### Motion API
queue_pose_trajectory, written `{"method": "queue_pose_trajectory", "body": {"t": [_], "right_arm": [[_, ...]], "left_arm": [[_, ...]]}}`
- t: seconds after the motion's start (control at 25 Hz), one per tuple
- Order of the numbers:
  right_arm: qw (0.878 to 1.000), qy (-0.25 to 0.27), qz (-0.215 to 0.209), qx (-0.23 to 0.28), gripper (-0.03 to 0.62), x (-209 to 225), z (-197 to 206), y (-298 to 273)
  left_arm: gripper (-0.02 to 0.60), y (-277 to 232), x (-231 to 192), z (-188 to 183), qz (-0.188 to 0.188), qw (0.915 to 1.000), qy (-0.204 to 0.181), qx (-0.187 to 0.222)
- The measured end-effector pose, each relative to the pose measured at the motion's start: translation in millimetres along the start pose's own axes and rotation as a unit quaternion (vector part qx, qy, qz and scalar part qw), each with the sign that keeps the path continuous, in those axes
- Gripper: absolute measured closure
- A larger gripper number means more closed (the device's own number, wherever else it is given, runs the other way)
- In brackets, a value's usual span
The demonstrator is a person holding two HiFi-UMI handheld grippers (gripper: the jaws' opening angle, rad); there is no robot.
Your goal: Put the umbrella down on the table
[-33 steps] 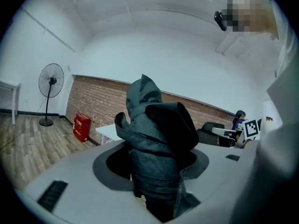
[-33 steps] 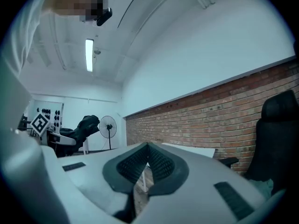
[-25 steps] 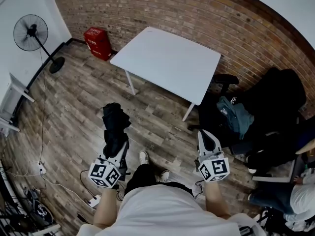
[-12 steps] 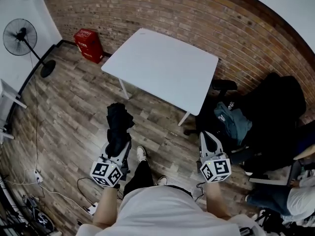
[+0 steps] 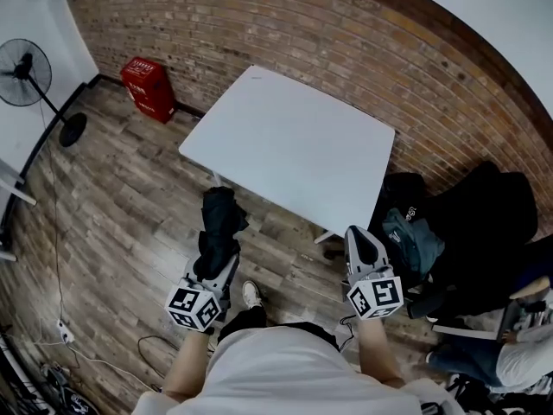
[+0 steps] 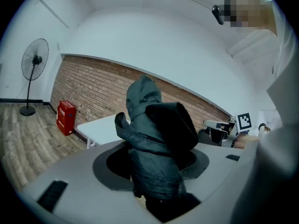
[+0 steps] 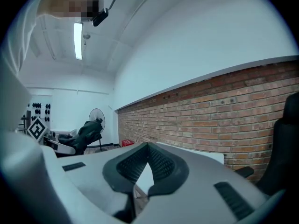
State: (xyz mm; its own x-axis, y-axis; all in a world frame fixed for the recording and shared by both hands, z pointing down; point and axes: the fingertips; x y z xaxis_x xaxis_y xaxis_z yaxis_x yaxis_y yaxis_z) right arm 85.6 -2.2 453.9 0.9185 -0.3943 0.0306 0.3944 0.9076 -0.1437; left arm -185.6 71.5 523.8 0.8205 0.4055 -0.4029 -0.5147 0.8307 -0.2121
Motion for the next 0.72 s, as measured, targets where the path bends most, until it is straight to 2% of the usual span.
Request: {"method": "queue_pose_trajectory", "body": {"t": [0.24, 0.4, 0.56, 0.72], "right_arm": [[1.0, 0.003, 0.017, -0.004, 0.576, -8.2, -8.5, -41.9], [0.999, -0.004, 0.033, -0.013, 0.575, 6.2, -4.6, -55.9], [1.0, -0.007, 0.029, -0.01, 0.576, 25.8, -4.9, -78.1], [1.0, -0.011, 0.015, -0.005, 0.575, 43.0, -8.2, -107.1]], "left_arm": [[0.345, -41.8, -30.0, -31.5, 0.04, 0.9991, -0.011, -0.011], [0.345, -73.7, -34.7, -38.3, 0.057, 0.9982, -0.007, -0.019], [0.345, -106.8, -28.3, -41.0, 0.067, 0.9975, -0.009, -0.023], [0.345, -131.2, -26.6, -42.4, 0.059, 0.9979, -0.004, -0.024]]}}
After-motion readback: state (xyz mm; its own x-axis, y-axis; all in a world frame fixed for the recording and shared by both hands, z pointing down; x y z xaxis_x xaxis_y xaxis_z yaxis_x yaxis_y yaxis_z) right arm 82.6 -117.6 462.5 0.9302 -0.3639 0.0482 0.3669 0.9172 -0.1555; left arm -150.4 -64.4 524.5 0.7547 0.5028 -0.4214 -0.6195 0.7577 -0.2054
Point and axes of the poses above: the fingertips, and each gripper's own axes: y backward along the fingers, x to its right, z out of its underside, and after that the axes turned 7 degrees about z, right-handed
